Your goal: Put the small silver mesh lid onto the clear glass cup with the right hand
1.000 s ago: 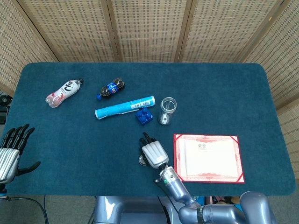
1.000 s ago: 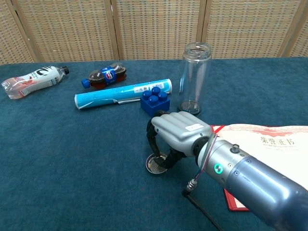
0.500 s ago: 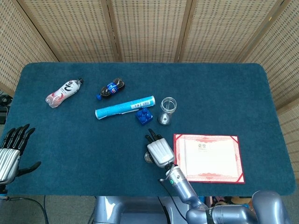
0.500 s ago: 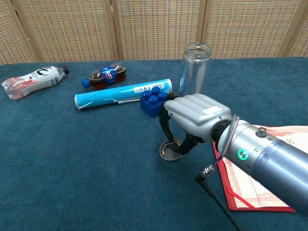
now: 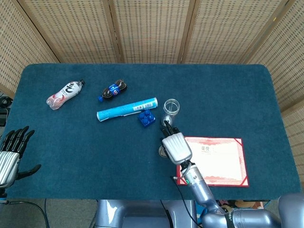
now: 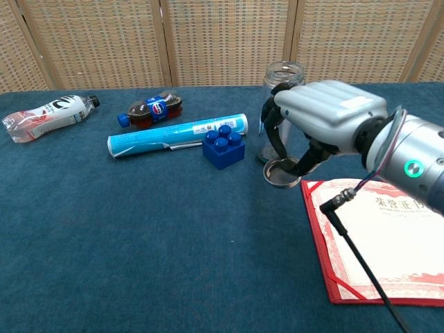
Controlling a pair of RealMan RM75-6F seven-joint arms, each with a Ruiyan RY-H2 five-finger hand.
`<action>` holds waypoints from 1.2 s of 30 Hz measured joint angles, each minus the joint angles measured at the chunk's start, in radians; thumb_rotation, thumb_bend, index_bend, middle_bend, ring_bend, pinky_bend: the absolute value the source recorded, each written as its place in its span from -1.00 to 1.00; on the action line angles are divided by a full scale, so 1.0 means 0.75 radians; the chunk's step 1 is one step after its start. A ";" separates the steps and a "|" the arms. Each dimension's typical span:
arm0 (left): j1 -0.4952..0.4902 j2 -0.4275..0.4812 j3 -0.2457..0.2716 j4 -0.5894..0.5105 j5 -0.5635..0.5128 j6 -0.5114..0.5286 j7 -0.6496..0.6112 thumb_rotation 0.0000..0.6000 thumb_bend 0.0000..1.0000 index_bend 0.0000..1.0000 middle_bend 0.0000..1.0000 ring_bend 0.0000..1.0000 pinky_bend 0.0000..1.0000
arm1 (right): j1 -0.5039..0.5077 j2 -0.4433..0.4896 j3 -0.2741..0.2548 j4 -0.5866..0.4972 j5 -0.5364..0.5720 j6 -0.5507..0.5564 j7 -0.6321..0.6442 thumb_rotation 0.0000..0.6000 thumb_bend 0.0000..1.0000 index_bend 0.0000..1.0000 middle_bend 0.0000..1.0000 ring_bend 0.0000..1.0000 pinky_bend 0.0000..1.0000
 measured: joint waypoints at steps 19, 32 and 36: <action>-0.002 -0.003 -0.004 0.001 -0.007 -0.004 0.009 1.00 -0.64 -1.00 -1.00 -1.00 -1.00 | 0.078 0.194 0.204 -0.206 0.170 0.091 -0.101 1.00 0.08 0.36 -0.40 -0.82 -0.31; -0.003 -0.013 -0.025 0.013 -0.039 -0.002 0.026 1.00 -0.64 -1.00 -1.00 -1.00 -1.00 | 0.203 0.244 0.312 -0.159 0.328 0.059 -0.111 1.00 0.08 0.36 -0.40 -0.82 -0.31; -0.006 -0.015 -0.027 0.018 -0.046 -0.008 0.023 1.00 -0.64 -1.00 -1.00 -1.00 -1.00 | 0.238 0.242 0.339 -0.122 0.369 0.040 -0.082 1.00 0.08 0.36 -0.40 -0.82 -0.31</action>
